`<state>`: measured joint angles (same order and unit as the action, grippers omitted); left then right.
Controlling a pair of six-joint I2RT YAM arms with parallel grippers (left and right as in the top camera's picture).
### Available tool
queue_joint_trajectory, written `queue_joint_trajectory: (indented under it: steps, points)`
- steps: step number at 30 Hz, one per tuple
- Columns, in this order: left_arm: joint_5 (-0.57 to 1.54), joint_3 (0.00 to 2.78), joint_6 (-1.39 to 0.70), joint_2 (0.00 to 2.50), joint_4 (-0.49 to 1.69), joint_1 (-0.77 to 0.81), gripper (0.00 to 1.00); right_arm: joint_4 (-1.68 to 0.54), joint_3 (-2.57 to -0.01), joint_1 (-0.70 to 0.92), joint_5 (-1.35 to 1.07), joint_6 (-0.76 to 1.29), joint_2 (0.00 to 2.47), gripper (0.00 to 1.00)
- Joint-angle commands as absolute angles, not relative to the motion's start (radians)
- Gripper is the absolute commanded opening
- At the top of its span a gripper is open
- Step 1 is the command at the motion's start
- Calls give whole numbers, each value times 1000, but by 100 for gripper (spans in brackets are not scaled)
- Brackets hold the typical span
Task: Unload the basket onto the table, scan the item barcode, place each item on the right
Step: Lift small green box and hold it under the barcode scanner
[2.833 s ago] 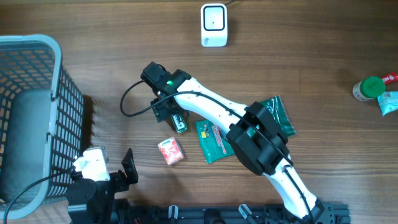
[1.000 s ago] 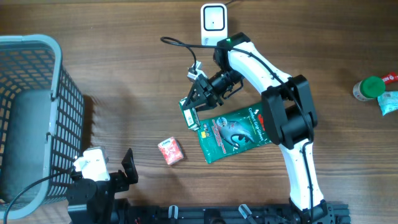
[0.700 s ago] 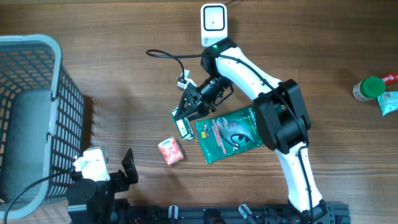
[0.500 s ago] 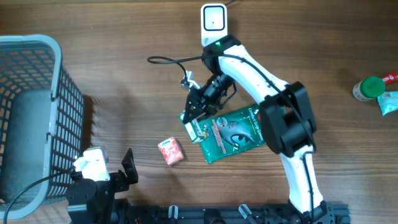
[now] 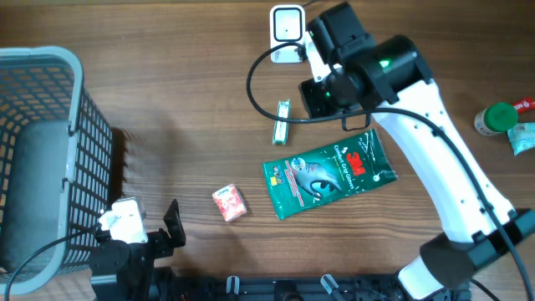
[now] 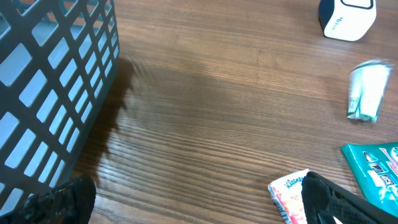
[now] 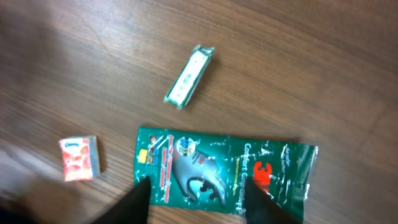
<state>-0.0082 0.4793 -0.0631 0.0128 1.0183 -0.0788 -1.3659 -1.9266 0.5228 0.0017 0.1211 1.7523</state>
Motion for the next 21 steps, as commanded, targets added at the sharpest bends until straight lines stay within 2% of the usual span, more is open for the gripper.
queue_joint_trajectory:
  steps: [1, 3, 8, 9, 12, 15, 18, 21]
  points:
    - [4, 474, -68, 6, 1015, -81, 100, -1322, -1895, 524, -24, 172, 1837, 66]
    - [4, 474, -68, 6, 1015, -81, 100, -1266, -1872, 524, -31, 339, 1915, 69]
    - [4, 474, -68, 6, 1016, -81, 100, -1048, -1871, 524, -30, 474, 2119, 70]
    - [4, 474, -68, 6, 1015, -81, 100, -972, -1871, 524, -15, 519, 2209, 65]
    - [4, 474, -68, 6, 1015, -81, 100, -931, -1871, 524, -16, 567, 2286, 58]
    - [4, 474, -68, 6, 1016, -81, 100, -928, -1871, 542, 15, 588, 2364, 56]
    - [4, 474, -68, 6, 1016, -81, 100, -944, -1871, 544, 52, 615, 2400, 39]
    - [4, 474, -68, 6, 1015, -81, 100, -978, -1888, 536, 24, 622, 2391, 29]
